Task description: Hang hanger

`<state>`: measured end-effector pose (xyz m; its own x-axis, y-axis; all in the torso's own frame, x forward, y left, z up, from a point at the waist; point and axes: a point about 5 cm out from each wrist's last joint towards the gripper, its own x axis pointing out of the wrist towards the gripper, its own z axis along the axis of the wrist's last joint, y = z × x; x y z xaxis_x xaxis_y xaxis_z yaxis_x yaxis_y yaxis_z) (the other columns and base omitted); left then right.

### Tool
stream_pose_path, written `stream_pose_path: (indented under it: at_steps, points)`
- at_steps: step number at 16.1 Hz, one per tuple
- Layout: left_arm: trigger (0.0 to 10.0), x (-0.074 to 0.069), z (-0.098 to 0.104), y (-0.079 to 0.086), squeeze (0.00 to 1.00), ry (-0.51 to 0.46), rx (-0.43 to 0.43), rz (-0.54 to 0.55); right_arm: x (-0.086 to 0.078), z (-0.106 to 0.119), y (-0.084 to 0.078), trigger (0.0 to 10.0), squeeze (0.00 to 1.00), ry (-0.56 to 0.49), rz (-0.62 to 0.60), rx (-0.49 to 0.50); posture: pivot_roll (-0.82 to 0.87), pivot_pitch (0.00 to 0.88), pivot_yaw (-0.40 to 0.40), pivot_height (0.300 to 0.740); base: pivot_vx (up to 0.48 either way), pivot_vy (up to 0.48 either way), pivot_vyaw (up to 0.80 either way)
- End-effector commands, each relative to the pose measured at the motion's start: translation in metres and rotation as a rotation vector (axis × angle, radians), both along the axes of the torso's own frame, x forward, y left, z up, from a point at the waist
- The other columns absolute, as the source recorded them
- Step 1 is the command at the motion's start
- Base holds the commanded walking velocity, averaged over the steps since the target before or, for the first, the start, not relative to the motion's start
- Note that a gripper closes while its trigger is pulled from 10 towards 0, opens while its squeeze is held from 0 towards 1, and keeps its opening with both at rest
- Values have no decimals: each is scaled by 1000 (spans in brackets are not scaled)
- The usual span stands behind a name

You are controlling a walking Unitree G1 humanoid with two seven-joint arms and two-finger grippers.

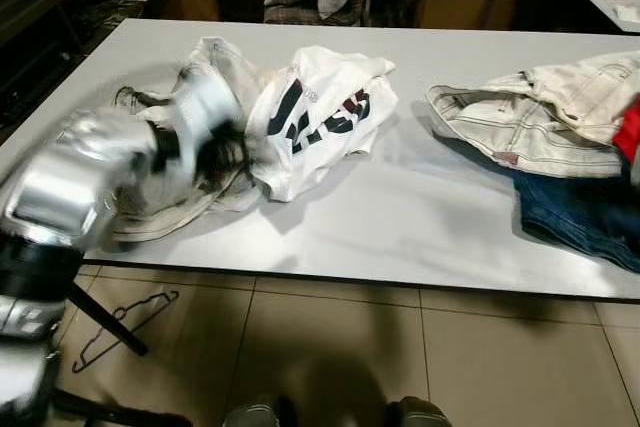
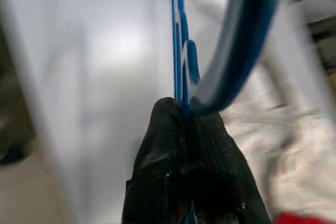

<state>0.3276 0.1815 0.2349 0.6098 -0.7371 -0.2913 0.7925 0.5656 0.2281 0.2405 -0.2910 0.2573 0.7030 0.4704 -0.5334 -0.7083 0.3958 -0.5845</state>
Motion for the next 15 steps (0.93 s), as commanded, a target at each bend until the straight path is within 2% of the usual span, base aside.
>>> stream_pose_path:
  at_steps: [1, 2, 4, 5, 6, 7, 8, 9, 10, 13, 15]
  points:
    - [10000, 9, 24, -2, 1000, -133, -154, 74, 12, -2, 15, 10000, 0, -105, -2, 33, -160, 0, 63, 740, 0, 0, 0]
    - [10000, 9, 27, -11, 1000, -155, -224, 46, 18, -5, 23, 10000, 0, -163, -2, 56, -160, 0, 63, 740, 0, 0, 0]
    - [10000, 6, 29, -33, 1000, -164, -287, -11, 25, -11, 39, 10000, 0, -190, 14, 111, -155, 0, 57, 740, 0, 0, 0]
    - [10000, 6, 25, -49, 1000, -172, -284, -16, 27, -13, 50, 10000, 0, -175, 73, 146, -160, 0, 63, 740, 0, 0, 0]
    - [10000, 6, 24, -54, 1000, -185, -277, -16, 27, -14, 54, 10000, 0, -168, 90, 158, -160, 0, 63, 740, 0, 0, 0]
    - [10000, 3, 26, -66, 580, -217, -269, -85, 29, -14, 60, 10000, 0, -148, 132, 151, -162, 0, 64, 740, 0, 0, 0]
    - [10000, 0, 29, -73, 533, -222, -278, -134, 30, -14, 63, 10000, 0, -143, 150, 141, -162, 0, 64, 740, 0, 0, 0]
    - [10000, -6, 34, -86, 1000, -206, -272, -249, 35, -14, 67, 10000, 0, -144, 178, 117, -158, 0, 56, 740, 0, 0, 0]
    - [10000, -12, 34, -95, 1000, -206, -209, -341, 39, -13, 71, 10000, 0, -146, 201, 90, -159, 0, 55, 740, 0, 0, 0]
    - [10000, -8, 35, -107, 1000, -262, -129, -356, 46, -10, 81, 10000, 0, -145, 263, 29, -159, 0, 59, 740, 0, 0, 0]
    - [10000, -7, 31, -110, 1000, -256, -103, -369, 47, -8, 83, 10000, 0, -149, 278, 17, -158, 0, 60, 740, 0, 0, 0]
